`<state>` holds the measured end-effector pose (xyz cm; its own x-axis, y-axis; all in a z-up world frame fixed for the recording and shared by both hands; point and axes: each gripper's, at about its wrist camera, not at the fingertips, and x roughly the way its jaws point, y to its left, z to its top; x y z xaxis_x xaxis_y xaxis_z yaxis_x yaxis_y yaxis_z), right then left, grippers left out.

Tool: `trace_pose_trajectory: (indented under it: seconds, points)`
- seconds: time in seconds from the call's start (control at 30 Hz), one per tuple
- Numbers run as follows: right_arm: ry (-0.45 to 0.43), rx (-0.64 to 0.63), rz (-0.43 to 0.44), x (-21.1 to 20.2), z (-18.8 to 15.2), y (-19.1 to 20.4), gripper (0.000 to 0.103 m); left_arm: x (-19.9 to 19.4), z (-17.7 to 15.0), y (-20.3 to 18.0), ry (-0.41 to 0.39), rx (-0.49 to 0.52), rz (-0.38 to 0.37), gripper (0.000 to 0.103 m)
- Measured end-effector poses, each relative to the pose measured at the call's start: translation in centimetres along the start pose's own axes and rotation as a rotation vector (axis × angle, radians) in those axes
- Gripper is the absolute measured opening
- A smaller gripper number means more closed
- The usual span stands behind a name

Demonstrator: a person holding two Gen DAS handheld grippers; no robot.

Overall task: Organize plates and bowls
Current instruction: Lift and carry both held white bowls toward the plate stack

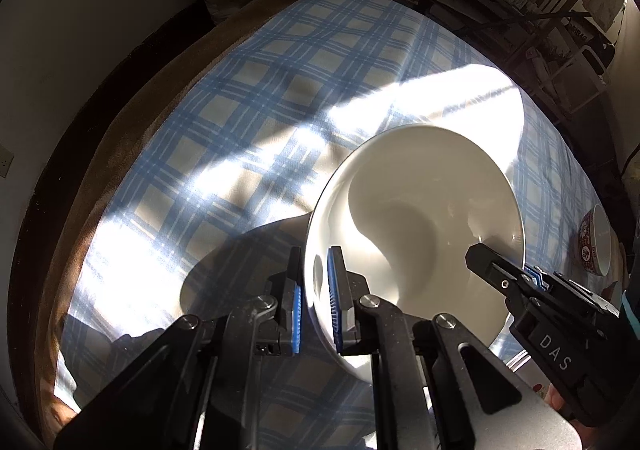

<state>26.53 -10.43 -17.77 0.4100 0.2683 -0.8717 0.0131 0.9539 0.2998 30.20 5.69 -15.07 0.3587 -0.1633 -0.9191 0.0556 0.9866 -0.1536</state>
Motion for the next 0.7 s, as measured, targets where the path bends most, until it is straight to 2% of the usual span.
trace_pose_trajectory:
  seconds: [0.53, 0.7]
  points:
    - [-0.097, 0.107, -0.086, -7.5, -3.8, -8.1, 0.013, -1.3, -2.9, -8.9, -0.044, 0.151, -0.138, 0.011]
    - [-0.116, 0.133, -0.095, -7.6, -4.5, -9.6, 0.013, -0.9, -3.9, -11.0, -0.045, 0.191, -0.133, 0.011]
